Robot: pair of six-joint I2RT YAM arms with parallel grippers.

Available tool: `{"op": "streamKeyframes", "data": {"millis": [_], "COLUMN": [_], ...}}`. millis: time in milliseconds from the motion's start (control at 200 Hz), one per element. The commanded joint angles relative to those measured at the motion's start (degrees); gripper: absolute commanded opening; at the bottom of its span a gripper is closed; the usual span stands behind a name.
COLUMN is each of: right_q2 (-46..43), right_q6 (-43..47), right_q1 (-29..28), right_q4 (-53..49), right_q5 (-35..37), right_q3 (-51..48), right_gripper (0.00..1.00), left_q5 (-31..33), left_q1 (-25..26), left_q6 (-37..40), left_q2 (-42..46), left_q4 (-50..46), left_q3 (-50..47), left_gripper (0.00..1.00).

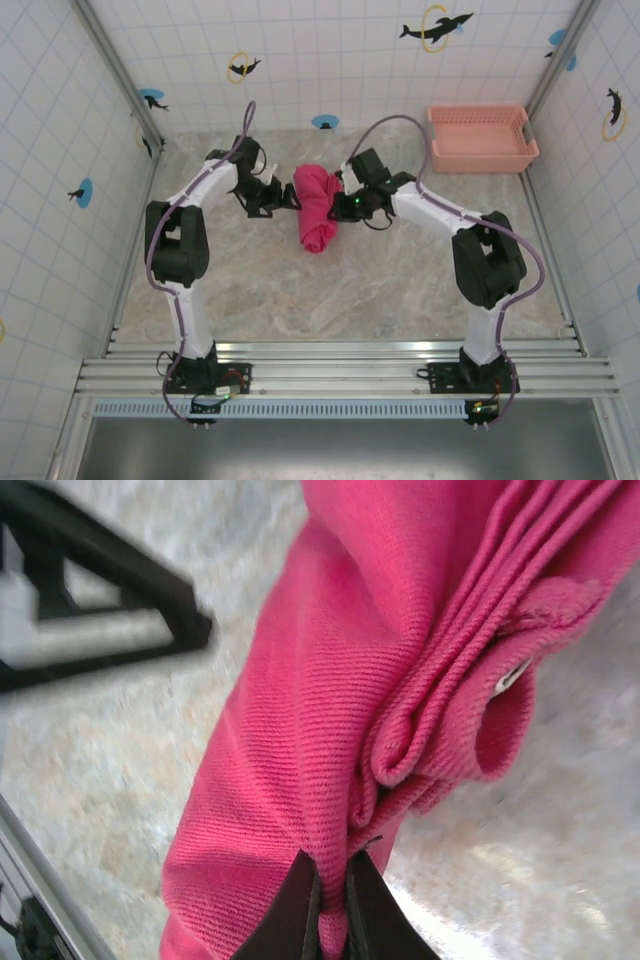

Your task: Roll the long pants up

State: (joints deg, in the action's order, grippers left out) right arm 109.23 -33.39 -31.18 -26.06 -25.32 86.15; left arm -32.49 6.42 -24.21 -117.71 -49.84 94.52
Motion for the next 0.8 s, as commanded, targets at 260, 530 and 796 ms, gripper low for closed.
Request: {"op": "streamKeyframes", "data": {"millis": [260,530,796], "right_q2": [-1.7,0.9,2.6], "right_q6": [2.7,1.8,5.9], "right_q1": [5.2,9.2,13.7], "right_q4": [-6.6,-8.1,-9.3], "right_q5": [1.5,4.3,15.4], "right_q3": [17.4,27.7,35.7], "right_gripper": [0.0,0.0,0.0], "left_q5": [-1.8,-3.3,-4.6], "left_q1": [-0.2,-0.1,-0.2], "left_q6": [2.6,3.1,3.9], "left_q2": [1.3,2.1,3.9], "left_q4": [0.7,1.2,0.9], "left_q3": [-3.7,-5.0,-6.1], "left_gripper": [0.97,0.98,0.97]}}
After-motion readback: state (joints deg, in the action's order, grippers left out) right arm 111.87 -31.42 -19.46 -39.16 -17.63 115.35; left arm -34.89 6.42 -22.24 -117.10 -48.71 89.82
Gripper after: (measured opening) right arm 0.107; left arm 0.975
